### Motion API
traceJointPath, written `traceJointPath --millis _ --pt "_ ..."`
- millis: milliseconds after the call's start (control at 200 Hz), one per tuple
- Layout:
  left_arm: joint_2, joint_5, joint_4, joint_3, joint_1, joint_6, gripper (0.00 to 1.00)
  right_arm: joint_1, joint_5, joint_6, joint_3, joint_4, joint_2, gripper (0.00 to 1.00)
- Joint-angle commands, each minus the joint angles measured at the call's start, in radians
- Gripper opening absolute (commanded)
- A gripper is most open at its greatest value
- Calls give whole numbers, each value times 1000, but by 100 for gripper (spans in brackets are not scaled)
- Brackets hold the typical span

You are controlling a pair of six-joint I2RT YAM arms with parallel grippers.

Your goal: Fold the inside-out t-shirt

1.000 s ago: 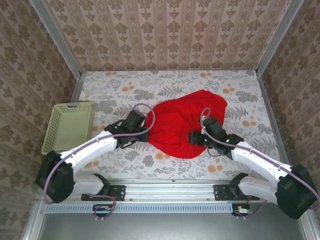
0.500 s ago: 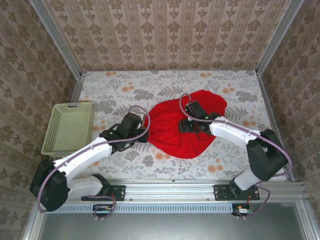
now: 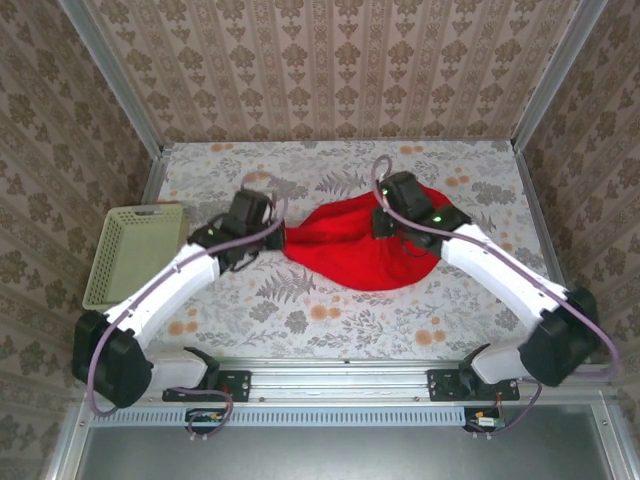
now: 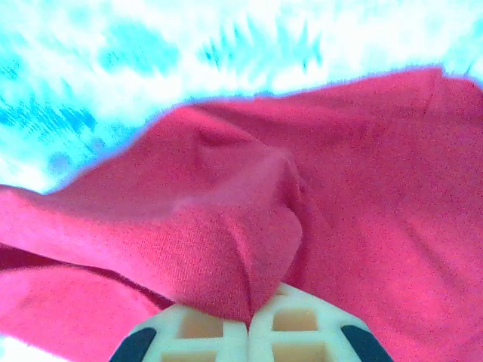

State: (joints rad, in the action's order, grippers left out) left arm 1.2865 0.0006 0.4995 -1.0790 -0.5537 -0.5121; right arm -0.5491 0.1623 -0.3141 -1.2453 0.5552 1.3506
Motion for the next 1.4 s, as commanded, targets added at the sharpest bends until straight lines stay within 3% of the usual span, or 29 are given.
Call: traceJointPath --millis 0,125,240,350,505,660,725,785,850,925,1055,1200,1395 --pt "32 -12 97 -274 46 84 0 -5 53 46 -132 68 -106 0" --pt "73 15 152 -588 20 171 0 -6 41 40 -233 67 -220 0" --pt "33 9 113 -638 -50 252 0 -6 41 24 -191 19 -332 0" --pt "-14 16 77 -524 -80 274 1 -6 -5 3 -86 2 -383 0" --pt "-28 -59 100 -296 -58 220 2 -6 -65 -89 172 -52 -369 0" --pt "104 37 118 -129 -15 182 7 0 -123 -163 444 -200 -233 0" --pt "203 46 151 -120 -30 189 14 1 -135 -175 481 -231 -143 0" --pt "273 -28 191 -122 -78 194 25 3 -154 -172 485 -238 -68 6" --pt "302 -122 214 -113 -135 191 45 3 -163 -157 470 -220 -7 32" --pt "273 -173 208 -70 -184 176 73 3 -154 -142 444 -179 15 51" --pt "180 -183 229 -6 -207 98 92 3 -171 -97 418 -153 -26 70" --pt "118 -116 166 87 -206 -25 98 5 -119 -57 370 -106 -34 75" --pt "212 -99 74 110 -226 -233 98 6 -95 -30 308 -100 70 74"
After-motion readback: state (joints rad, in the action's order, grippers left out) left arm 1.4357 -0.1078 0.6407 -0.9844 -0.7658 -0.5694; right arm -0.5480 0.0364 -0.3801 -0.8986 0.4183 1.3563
